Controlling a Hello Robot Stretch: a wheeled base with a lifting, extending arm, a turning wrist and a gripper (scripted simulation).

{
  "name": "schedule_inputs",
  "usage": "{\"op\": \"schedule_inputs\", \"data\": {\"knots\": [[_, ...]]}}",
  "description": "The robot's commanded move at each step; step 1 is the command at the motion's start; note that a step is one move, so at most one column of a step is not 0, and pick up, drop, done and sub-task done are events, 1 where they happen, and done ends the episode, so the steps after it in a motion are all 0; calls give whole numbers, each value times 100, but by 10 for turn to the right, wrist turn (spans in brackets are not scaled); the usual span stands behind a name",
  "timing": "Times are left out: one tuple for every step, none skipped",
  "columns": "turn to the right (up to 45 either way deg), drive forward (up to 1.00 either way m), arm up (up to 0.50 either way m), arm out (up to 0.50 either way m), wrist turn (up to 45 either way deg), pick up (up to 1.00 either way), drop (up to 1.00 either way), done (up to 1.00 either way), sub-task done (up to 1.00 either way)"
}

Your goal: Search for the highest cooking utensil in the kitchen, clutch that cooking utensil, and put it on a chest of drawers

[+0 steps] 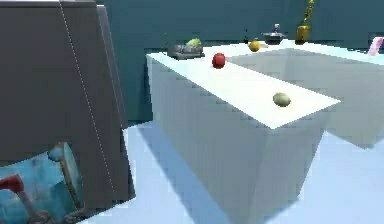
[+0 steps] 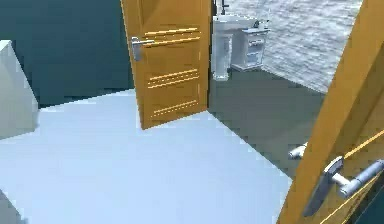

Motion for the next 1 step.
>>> {"op": "schedule_inputs", "data": {"knots": [[450,0,0,0,0,0,0,0,0]]}}
